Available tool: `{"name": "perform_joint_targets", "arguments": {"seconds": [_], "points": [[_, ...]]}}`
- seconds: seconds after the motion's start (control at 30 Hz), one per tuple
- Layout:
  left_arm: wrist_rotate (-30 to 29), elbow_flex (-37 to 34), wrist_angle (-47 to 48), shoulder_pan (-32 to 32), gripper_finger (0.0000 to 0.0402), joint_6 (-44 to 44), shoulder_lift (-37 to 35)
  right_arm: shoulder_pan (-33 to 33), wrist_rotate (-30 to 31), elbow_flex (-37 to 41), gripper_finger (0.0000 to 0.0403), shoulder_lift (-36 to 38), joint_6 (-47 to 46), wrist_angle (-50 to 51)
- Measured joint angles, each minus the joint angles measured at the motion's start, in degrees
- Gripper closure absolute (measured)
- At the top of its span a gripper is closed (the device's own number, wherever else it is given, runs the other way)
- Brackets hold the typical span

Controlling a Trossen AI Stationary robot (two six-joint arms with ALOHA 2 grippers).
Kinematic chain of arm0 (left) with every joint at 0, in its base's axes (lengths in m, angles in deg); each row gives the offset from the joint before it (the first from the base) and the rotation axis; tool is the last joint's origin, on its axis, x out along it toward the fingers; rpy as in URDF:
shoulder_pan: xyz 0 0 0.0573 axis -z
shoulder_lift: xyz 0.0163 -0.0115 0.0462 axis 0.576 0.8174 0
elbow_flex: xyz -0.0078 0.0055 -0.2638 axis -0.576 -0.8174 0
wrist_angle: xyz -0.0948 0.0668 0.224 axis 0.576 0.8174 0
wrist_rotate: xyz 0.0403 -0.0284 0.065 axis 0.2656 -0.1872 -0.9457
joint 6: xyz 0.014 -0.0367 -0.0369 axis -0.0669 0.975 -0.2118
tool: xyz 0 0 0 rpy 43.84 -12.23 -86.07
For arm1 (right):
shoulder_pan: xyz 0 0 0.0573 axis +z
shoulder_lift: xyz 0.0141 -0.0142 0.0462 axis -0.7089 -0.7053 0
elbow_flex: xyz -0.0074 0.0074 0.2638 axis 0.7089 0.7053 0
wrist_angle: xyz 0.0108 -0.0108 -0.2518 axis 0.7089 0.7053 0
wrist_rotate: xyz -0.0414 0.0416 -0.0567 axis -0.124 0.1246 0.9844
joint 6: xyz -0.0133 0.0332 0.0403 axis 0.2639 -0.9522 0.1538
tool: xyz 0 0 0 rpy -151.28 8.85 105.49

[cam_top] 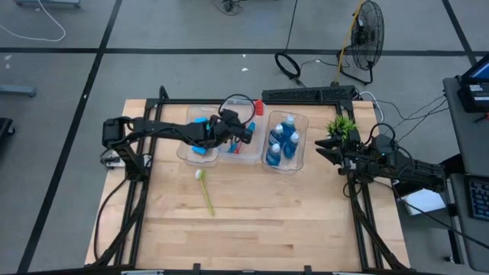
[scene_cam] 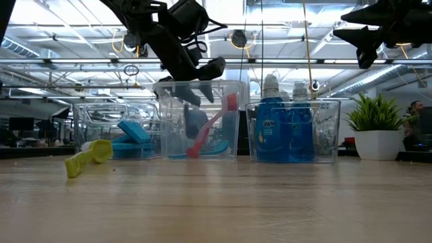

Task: Pick & Place Kitchen Sink Supplies
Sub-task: Put the green dish brush into the middle transparent bin

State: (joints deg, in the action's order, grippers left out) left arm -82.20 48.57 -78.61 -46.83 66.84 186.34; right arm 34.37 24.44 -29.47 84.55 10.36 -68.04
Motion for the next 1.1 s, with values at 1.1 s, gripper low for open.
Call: {"name": "perform_joint_targets", "arguments": {"seconds": [1.1], "points": [[4.6, 1.9, 16.2, 14.1, 0.0194, -2.9, -22.6, 0.0, 0.0, 0.0, 0.0261, 0.0, 0.0, 0.0]]}}
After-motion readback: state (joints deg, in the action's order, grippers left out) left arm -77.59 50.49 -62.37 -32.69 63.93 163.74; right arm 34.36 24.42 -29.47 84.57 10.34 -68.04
